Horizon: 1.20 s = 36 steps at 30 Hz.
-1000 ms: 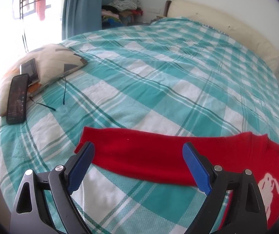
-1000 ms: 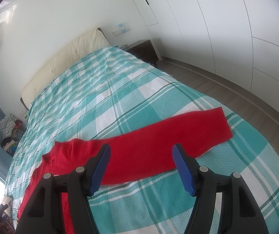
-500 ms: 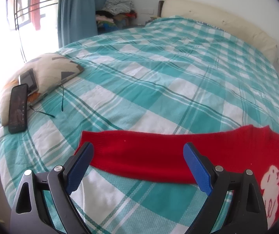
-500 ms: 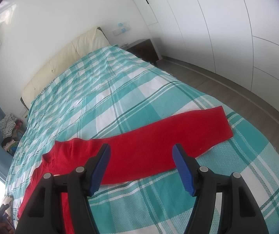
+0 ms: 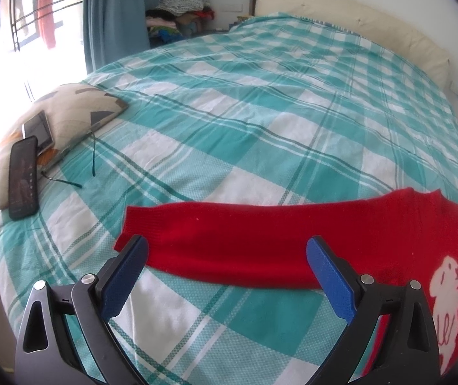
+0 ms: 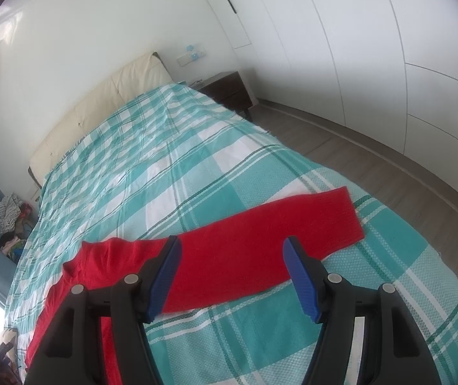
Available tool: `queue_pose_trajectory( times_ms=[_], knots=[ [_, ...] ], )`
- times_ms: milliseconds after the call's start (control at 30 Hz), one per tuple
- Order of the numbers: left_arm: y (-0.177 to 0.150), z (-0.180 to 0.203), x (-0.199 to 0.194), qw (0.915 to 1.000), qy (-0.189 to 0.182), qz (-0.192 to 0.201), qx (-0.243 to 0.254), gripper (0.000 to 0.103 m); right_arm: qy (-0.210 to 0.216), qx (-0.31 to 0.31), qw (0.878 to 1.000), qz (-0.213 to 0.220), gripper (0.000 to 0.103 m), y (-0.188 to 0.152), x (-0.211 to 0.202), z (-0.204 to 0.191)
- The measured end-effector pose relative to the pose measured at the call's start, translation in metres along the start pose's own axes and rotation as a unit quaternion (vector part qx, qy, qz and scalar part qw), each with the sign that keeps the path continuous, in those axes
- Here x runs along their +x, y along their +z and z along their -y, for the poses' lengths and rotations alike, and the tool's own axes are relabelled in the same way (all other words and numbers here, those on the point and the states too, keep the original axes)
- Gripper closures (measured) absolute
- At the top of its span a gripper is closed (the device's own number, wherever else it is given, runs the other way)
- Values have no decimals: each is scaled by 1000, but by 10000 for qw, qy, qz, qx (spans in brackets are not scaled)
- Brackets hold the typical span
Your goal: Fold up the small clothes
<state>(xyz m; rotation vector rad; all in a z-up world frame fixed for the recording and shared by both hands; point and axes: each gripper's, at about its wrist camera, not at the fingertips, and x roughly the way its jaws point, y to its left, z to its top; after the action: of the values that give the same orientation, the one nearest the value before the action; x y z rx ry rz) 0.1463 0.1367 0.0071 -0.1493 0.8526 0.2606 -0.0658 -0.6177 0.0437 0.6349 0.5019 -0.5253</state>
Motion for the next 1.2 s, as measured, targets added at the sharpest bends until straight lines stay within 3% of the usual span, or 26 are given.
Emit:
queue_pose_trajectory(
  times_ms=[133,333,433,633,667,733,767,867,933,1067,1200],
  knots=[
    [-2,9,-1,9998,-112,-50,135,3,6,870,9962,-27,38,10,0,55],
    [-4,23,-7,9994,-179,12,305,3,758,2158,9687,-968,38,-9,44,111],
    [-4,25,-6,9993,-126,24,347,3,845,2217,9644,-1165,38,-13,67,117],
    [-4,18,2,9998,33,-54,209,3,1107,2301,9633,-828,45,-11,92,117],
    [-4,17,4,9998,35,-90,158,3,1067,2295,9640,-820,53,-11,96,116],
    [-4,13,7,9998,1,-174,46,3,784,2122,9695,-940,80,-10,103,113],
    [-4,12,8,9998,-2,-205,-3,3,485,1975,9742,-974,101,-7,103,113],
    [-6,7,7,9997,56,-218,-72,3,-382,1276,9881,-775,101,4,94,101],
    [-7,6,3,9998,17,-194,-80,3,-550,1099,9892,-795,101,6,96,100],
    [-6,5,-3,10000,-27,-77,-57,3,-412,850,9945,-452,101,15,81,83],
    [-2,8,-3,9999,-125,-59,-67,3,141,175,9997,-78,100,32,51,21]
  ],
)
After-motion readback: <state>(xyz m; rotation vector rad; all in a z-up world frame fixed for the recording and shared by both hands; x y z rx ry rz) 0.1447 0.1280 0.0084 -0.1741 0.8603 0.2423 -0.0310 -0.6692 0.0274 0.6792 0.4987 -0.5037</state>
